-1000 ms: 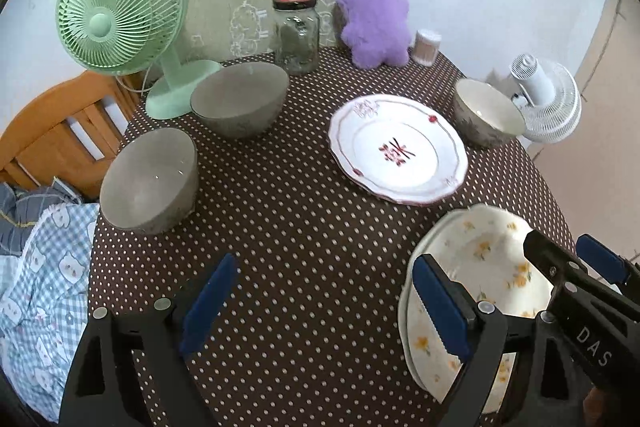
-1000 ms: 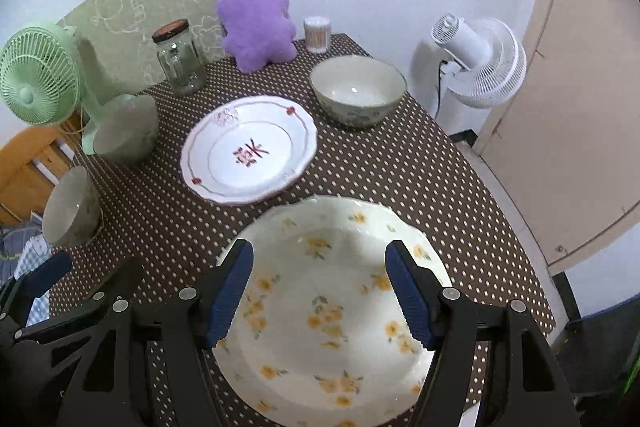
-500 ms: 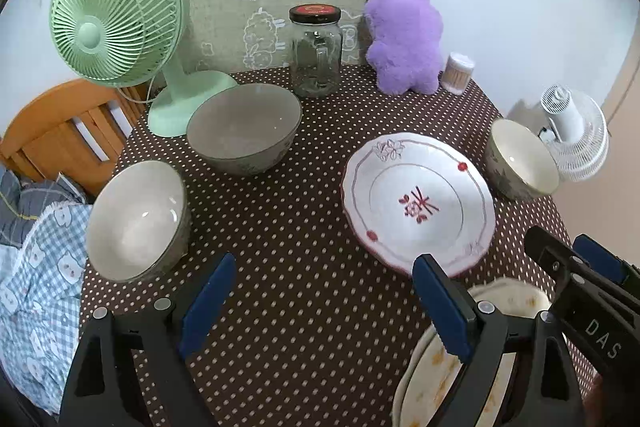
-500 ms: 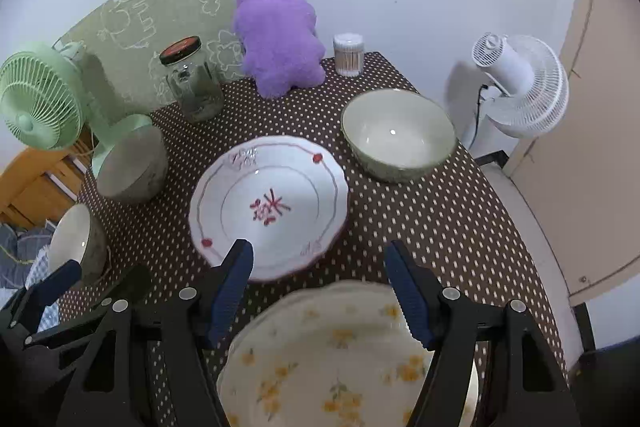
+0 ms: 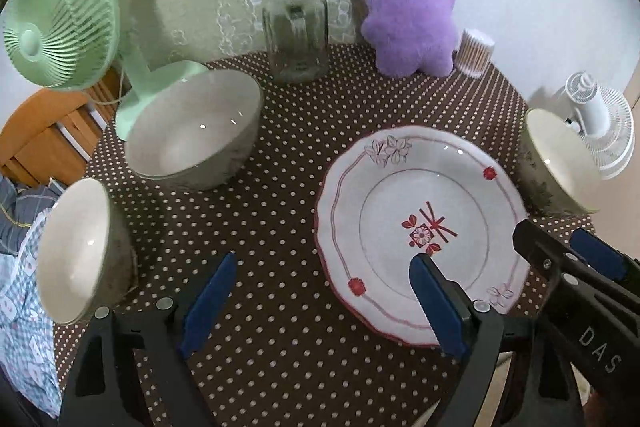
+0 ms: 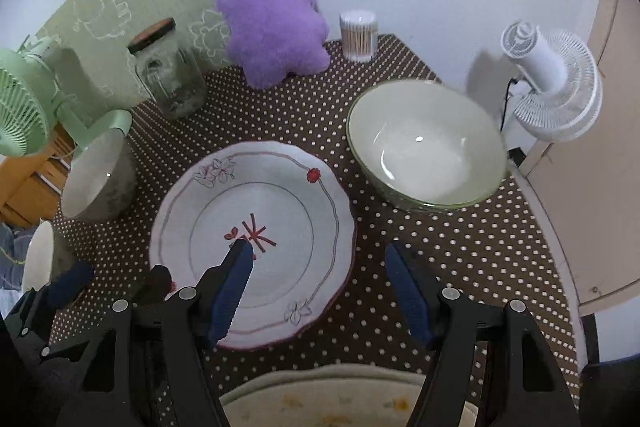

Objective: Organize plates and bowls

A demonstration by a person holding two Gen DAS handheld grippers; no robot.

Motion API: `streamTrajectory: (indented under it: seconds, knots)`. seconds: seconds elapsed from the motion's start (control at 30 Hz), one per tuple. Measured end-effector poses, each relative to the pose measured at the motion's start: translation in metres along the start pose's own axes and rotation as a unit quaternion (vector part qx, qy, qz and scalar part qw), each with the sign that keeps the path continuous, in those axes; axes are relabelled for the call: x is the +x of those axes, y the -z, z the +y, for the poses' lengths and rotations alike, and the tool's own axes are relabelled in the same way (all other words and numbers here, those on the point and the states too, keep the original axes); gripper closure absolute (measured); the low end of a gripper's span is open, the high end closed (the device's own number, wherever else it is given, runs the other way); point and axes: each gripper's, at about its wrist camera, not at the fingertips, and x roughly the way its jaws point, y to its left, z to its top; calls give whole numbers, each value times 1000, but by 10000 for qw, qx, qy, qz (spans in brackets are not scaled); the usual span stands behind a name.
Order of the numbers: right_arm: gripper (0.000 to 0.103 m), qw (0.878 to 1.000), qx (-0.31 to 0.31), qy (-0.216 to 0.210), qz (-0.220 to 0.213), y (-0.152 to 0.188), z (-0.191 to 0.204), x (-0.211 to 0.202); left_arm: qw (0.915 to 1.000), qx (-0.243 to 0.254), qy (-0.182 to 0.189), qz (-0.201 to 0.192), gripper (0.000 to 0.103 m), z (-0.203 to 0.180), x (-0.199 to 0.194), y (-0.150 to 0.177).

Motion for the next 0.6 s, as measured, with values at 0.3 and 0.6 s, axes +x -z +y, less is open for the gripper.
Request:
streamTrajectory:
  seconds: [0.3, 0.6]
  knots:
    - [47, 9998, -55, 22, 190, -5, -1, 41, 9996, -18, 30, 278, 27, -11, 41, -4]
    - [53, 9996, -22, 67, 280, -10, -2, 60, 9996, 38, 67, 257, 33, -18, 53, -10]
